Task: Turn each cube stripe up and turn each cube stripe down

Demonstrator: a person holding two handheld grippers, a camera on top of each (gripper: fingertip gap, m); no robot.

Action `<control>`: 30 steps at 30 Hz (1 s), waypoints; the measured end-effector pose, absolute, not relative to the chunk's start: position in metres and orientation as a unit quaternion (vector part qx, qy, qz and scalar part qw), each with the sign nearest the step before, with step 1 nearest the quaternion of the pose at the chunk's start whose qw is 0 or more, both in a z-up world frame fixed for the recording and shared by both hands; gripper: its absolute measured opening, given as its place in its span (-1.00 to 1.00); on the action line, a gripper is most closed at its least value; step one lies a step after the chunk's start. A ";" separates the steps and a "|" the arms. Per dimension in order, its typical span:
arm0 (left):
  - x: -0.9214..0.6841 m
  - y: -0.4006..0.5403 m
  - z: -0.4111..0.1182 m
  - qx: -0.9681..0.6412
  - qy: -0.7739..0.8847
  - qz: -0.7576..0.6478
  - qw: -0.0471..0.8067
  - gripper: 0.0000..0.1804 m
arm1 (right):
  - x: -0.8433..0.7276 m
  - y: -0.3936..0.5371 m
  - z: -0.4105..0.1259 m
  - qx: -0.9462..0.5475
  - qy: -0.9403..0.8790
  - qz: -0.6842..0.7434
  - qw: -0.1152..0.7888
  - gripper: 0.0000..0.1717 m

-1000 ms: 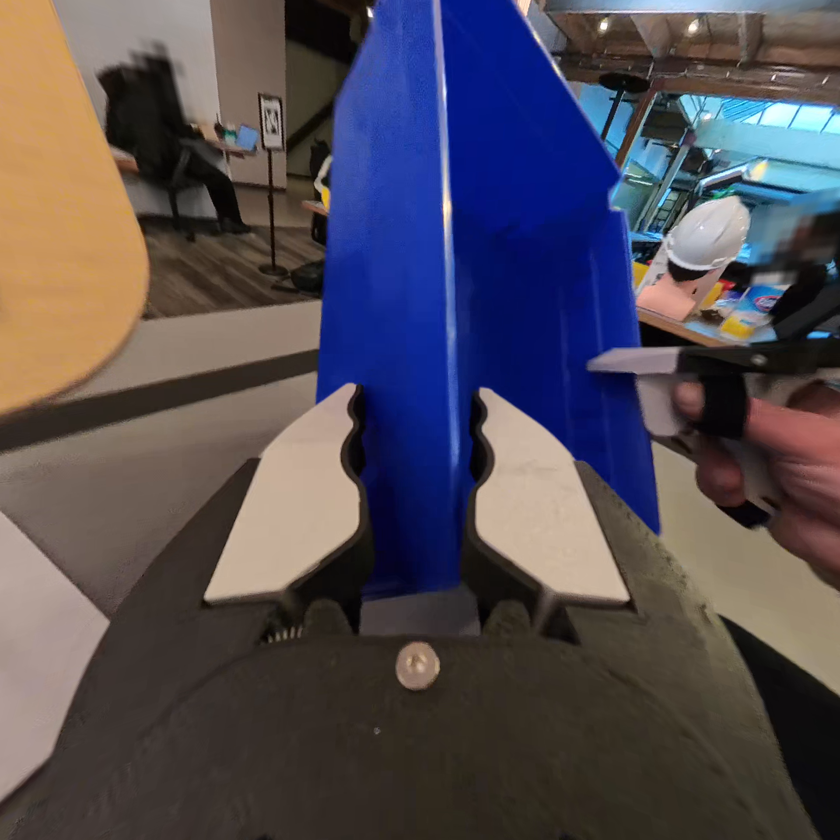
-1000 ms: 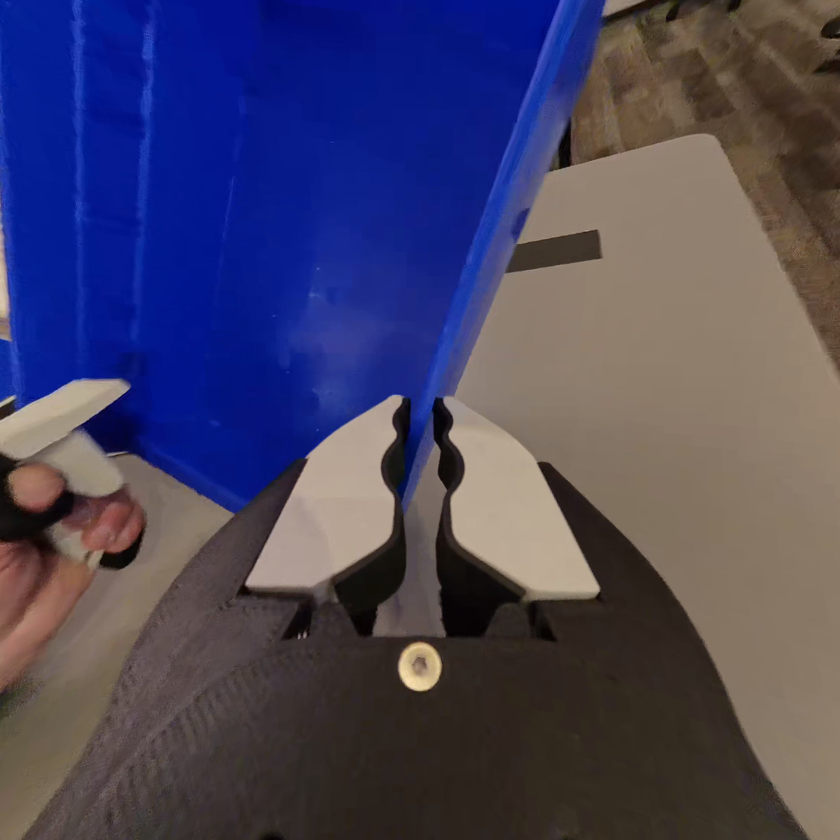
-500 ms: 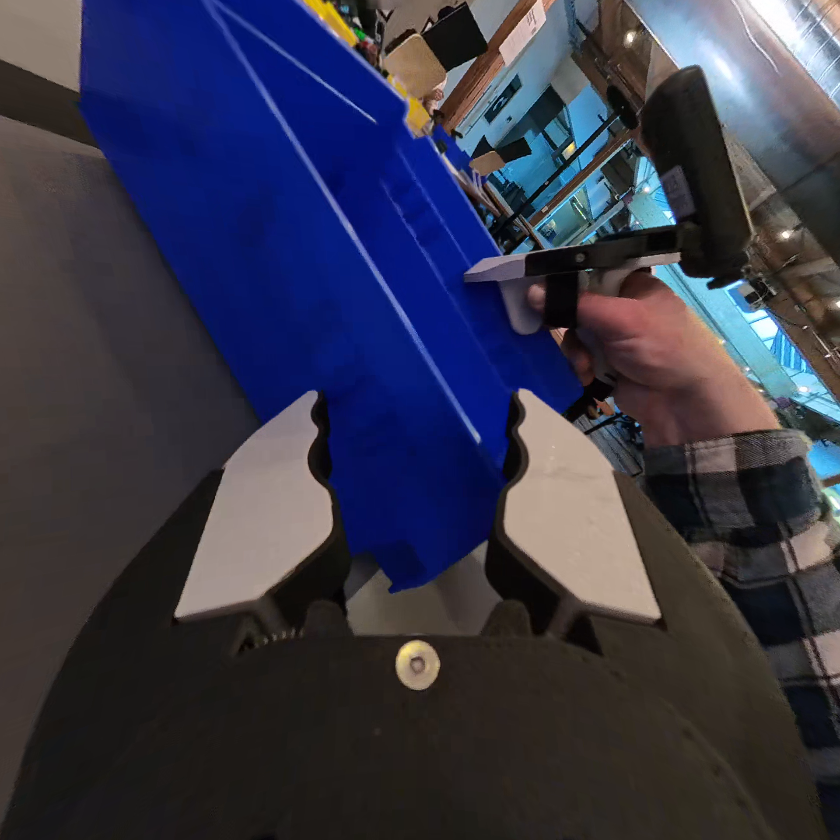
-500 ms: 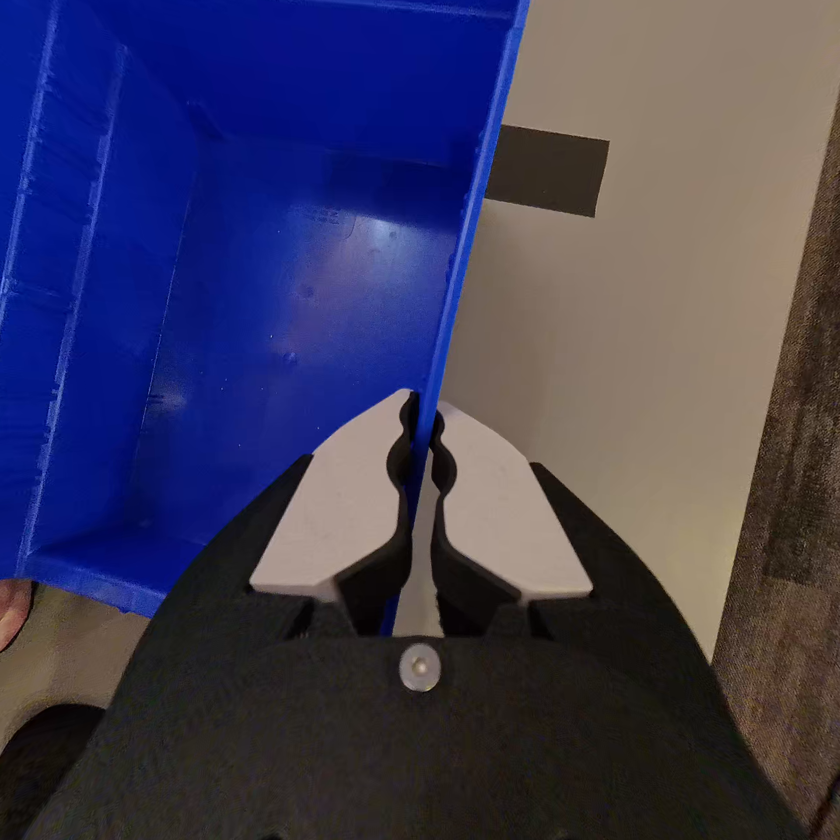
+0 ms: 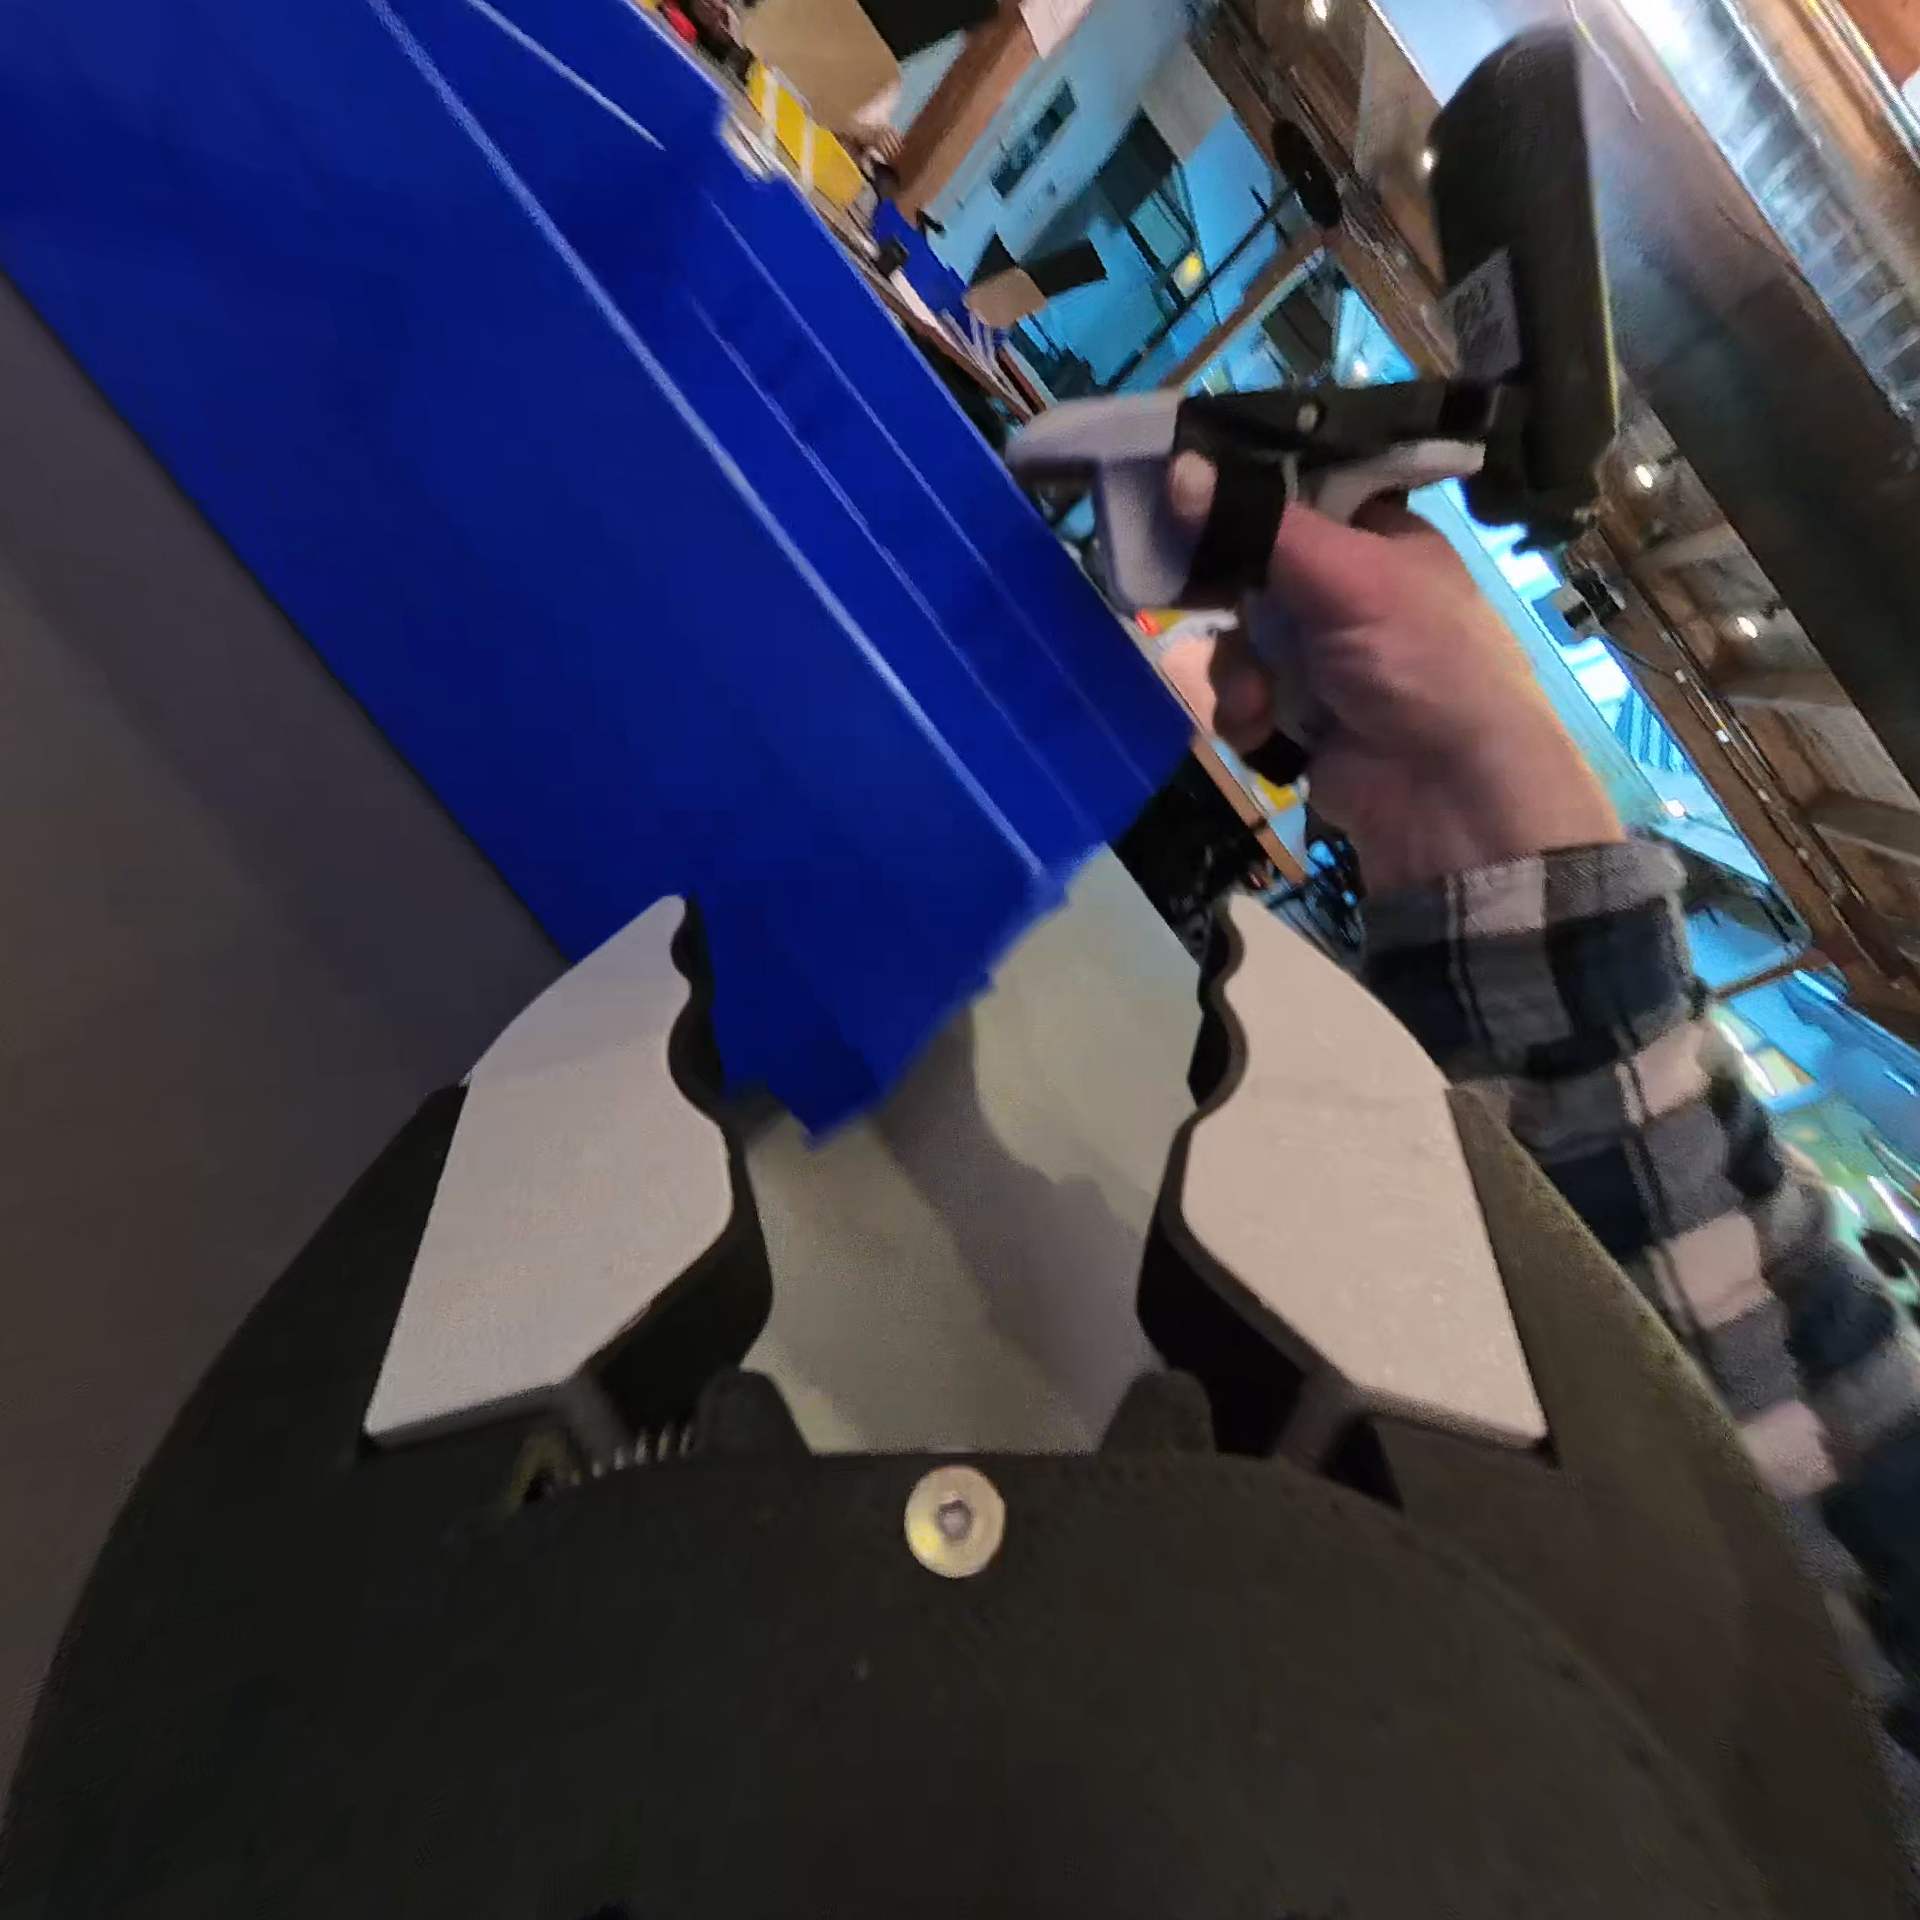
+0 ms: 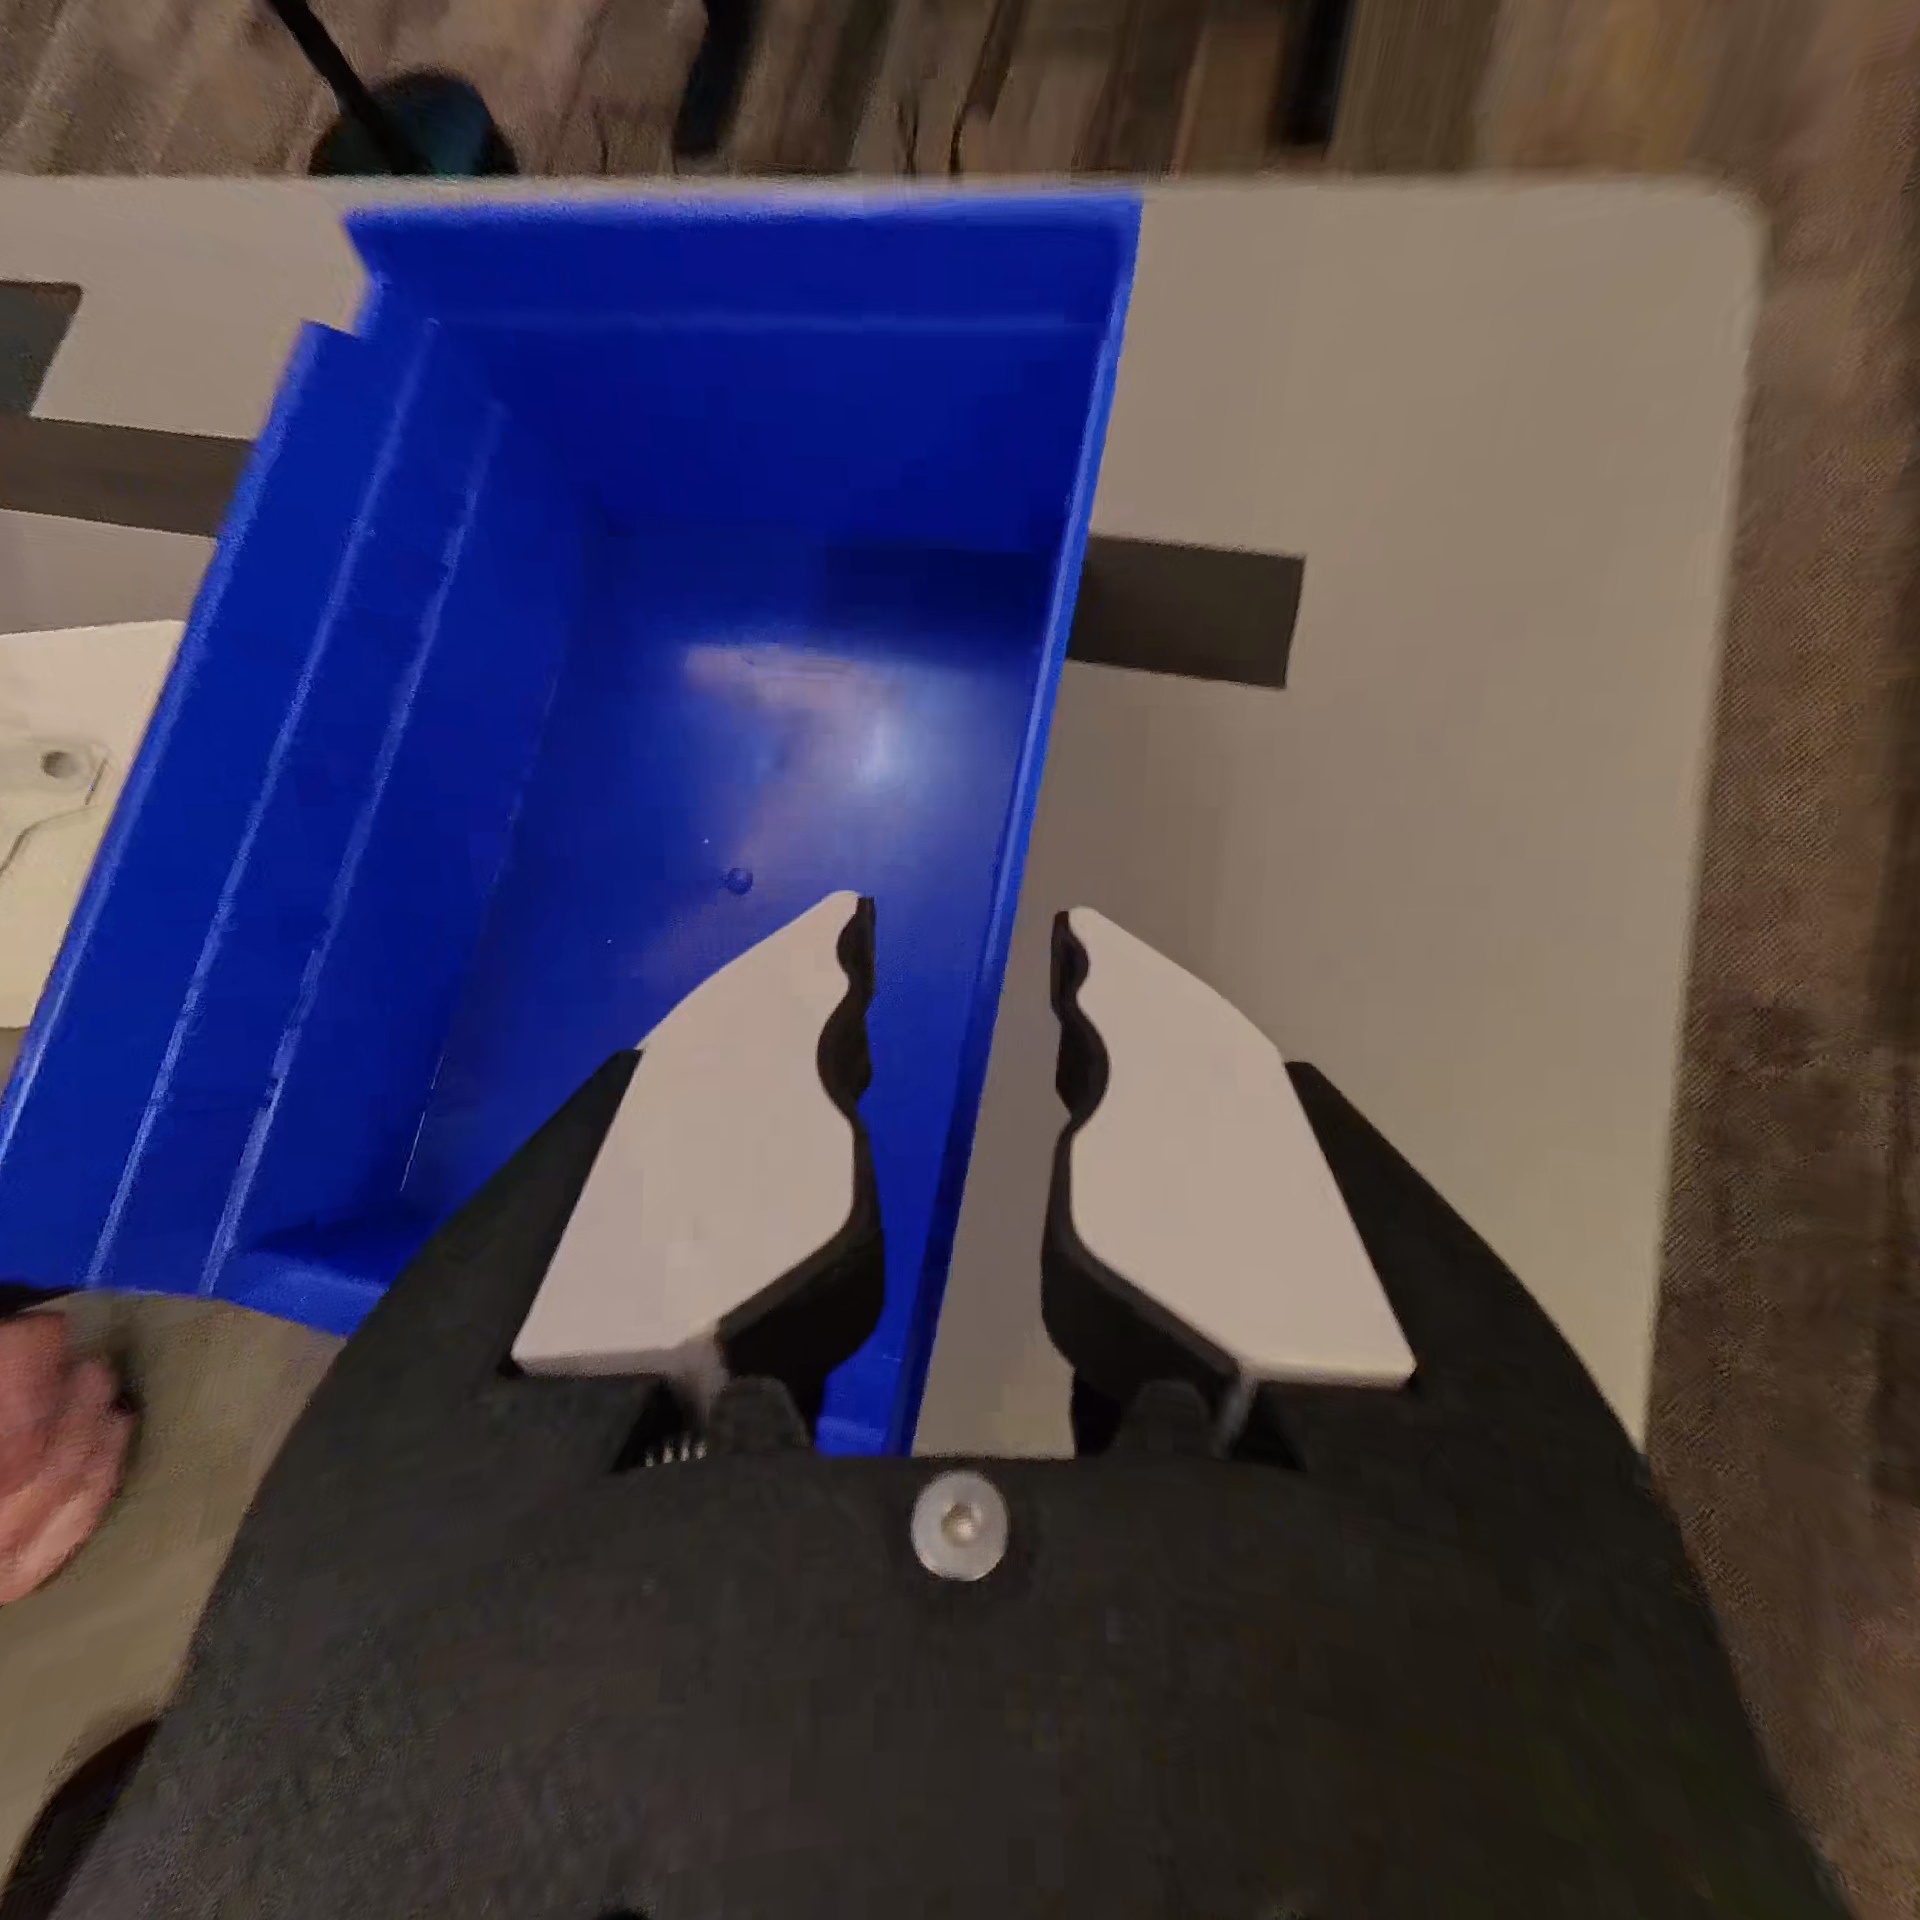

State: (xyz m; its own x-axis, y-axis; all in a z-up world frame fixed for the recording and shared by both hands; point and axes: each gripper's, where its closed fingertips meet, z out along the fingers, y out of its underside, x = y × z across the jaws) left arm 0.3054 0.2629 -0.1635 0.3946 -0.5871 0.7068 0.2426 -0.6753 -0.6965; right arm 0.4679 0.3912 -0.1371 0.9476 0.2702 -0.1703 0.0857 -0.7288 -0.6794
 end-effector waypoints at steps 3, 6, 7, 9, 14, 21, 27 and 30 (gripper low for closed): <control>0.290 0.206 -0.152 -0.725 0.174 -0.557 0.367 -0.02 | 0.456 0.355 -0.099 -0.886 -0.138 0.101 0.432 -0.55; 0.236 0.162 -0.127 -0.699 0.228 -0.533 0.419 -0.06 | 0.421 0.311 -0.056 -0.833 -0.193 0.094 0.510 -0.57; 0.212 0.156 -0.115 -0.689 0.239 -0.518 0.447 -0.08 | 0.406 0.298 -0.041 -0.816 -0.210 0.098 0.530 -0.57; 0.154 0.161 -0.087 -0.678 0.247 -0.477 0.502 -0.12 | 0.376 0.279 -0.014 -0.781 -0.242 0.110 0.565 -0.58; -0.035 0.206 -0.052 -0.712 0.268 -0.239 0.604 -0.18 | 0.298 0.237 -0.003 -0.746 -0.352 0.125 0.552 -0.60; -0.260 0.207 -0.112 -0.799 0.235 -0.048 0.552 -0.17 | 0.249 0.184 -0.108 -0.744 -0.448 0.123 0.480 -0.54; -0.281 0.207 -0.180 -0.820 0.276 -0.069 0.496 -0.24 | 0.243 0.180 -0.169 -0.731 -0.443 0.158 0.495 -0.45; -0.273 0.208 -0.179 -0.791 0.314 -0.047 0.522 -0.24 | 0.245 0.183 -0.173 -0.723 -0.435 0.160 0.513 -0.32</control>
